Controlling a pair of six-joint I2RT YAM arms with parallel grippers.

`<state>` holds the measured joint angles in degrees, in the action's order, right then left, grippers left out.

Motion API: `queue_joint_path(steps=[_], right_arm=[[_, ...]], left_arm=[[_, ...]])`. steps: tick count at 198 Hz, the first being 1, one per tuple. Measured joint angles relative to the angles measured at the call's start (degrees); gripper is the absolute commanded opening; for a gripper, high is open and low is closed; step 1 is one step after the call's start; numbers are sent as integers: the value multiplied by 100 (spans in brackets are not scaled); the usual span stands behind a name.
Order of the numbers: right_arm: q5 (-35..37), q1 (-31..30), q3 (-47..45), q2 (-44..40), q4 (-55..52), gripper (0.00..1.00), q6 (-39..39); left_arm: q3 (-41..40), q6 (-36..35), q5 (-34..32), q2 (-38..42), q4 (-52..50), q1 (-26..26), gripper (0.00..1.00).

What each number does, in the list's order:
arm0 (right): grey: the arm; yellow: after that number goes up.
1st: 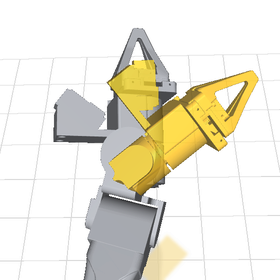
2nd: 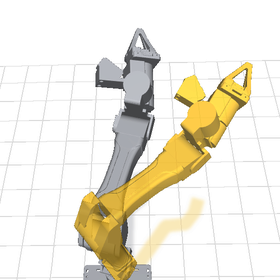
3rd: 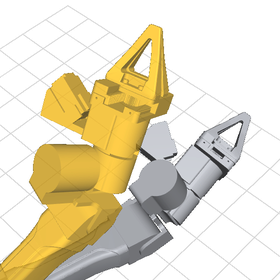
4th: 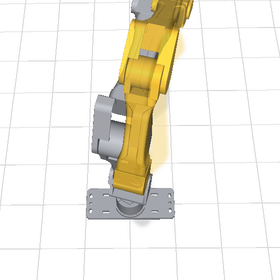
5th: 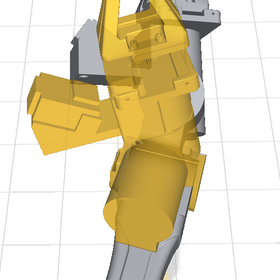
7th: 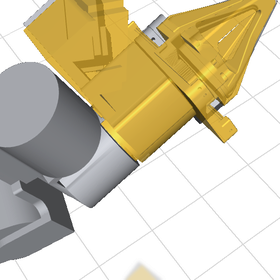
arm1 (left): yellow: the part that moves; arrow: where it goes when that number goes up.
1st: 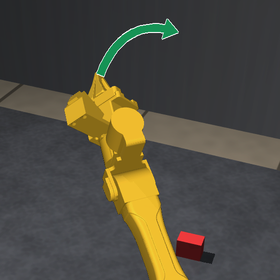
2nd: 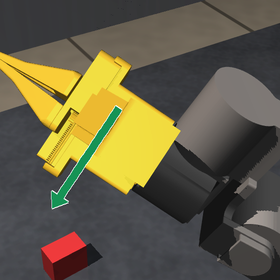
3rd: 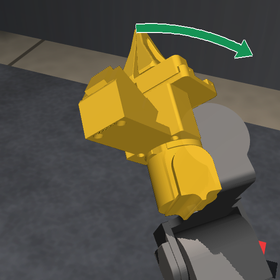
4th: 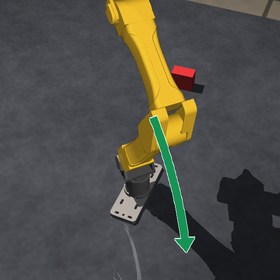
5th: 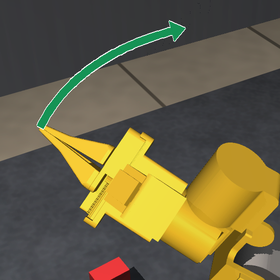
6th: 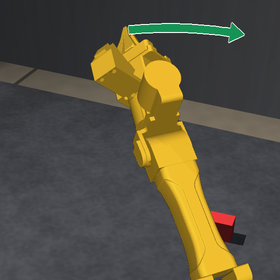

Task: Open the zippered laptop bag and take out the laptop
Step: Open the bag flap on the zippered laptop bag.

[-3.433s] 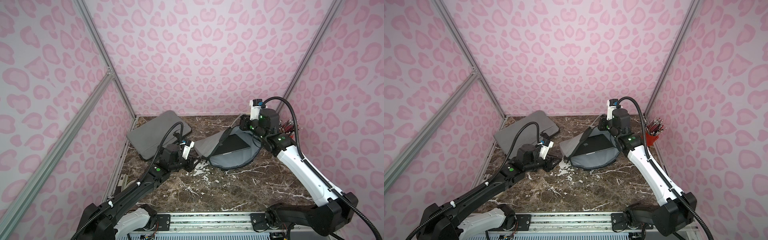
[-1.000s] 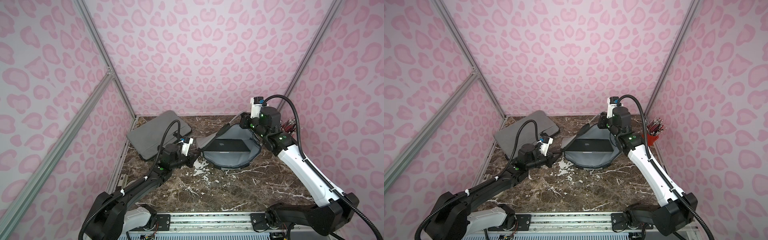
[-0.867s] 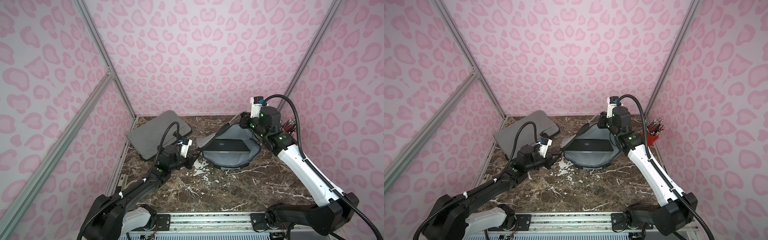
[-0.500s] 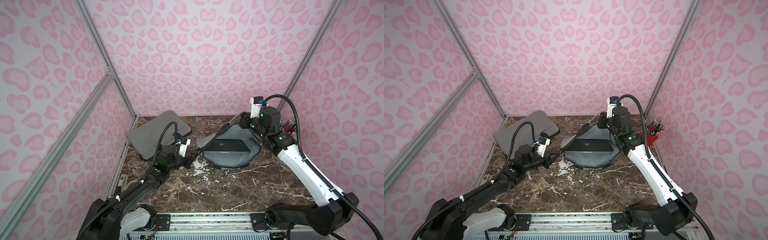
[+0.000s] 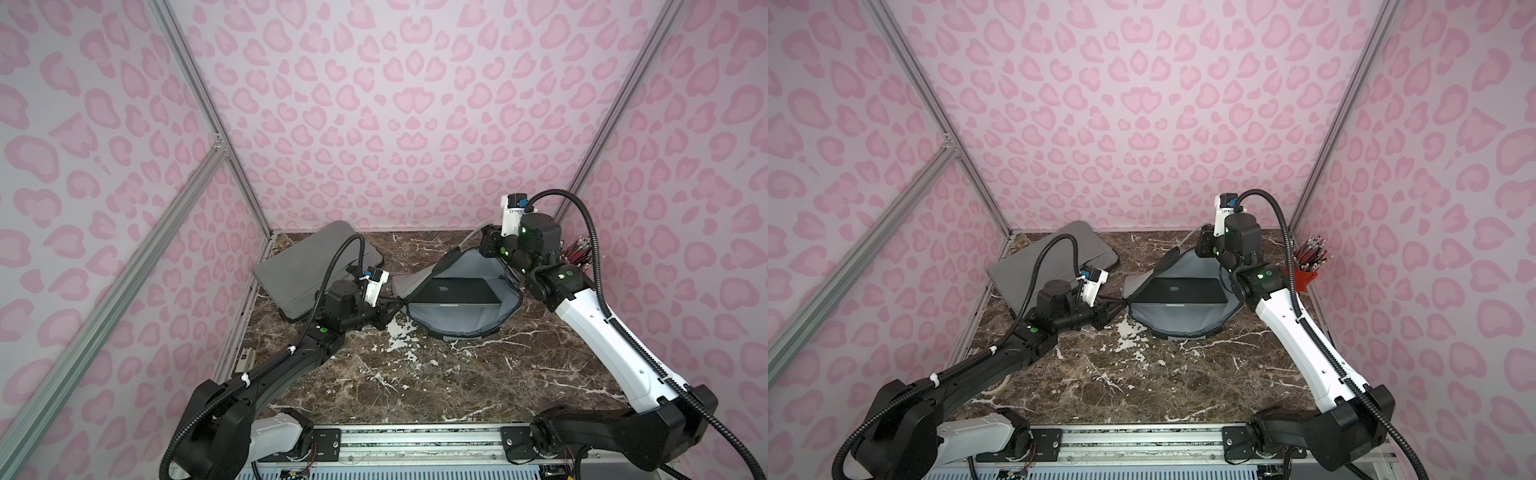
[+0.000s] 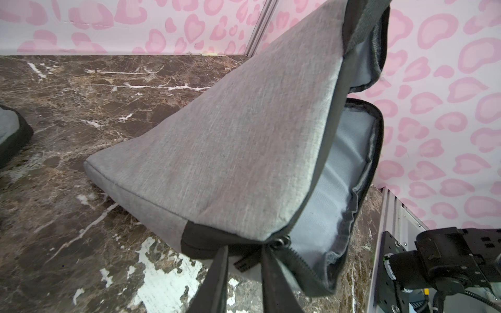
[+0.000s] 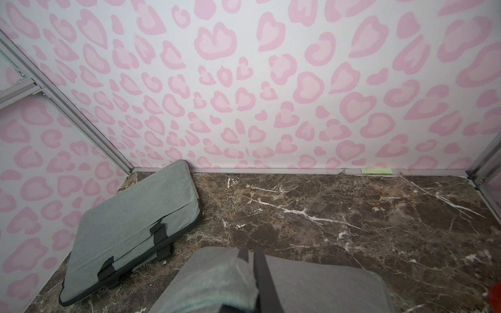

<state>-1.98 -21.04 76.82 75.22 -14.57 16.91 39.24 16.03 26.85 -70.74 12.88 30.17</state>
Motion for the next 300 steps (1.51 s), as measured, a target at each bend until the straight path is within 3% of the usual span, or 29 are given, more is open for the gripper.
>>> queue_joint_path(steps=[168,195,238,300], right_arm=[[2,-63,0,85,-15,0,7],[4,-70,0,85,-24,0,7],[7,-109,0,85,-39,0,7],[48,-114,0,68,-83,0,4]], left_arm=[[-37,-105,11,-87,-249,208,26],[92,-122,33,-299,-240,210,21],[136,-107,52,-531,-170,284,1],[177,-57,-52,-573,-92,326,0]])
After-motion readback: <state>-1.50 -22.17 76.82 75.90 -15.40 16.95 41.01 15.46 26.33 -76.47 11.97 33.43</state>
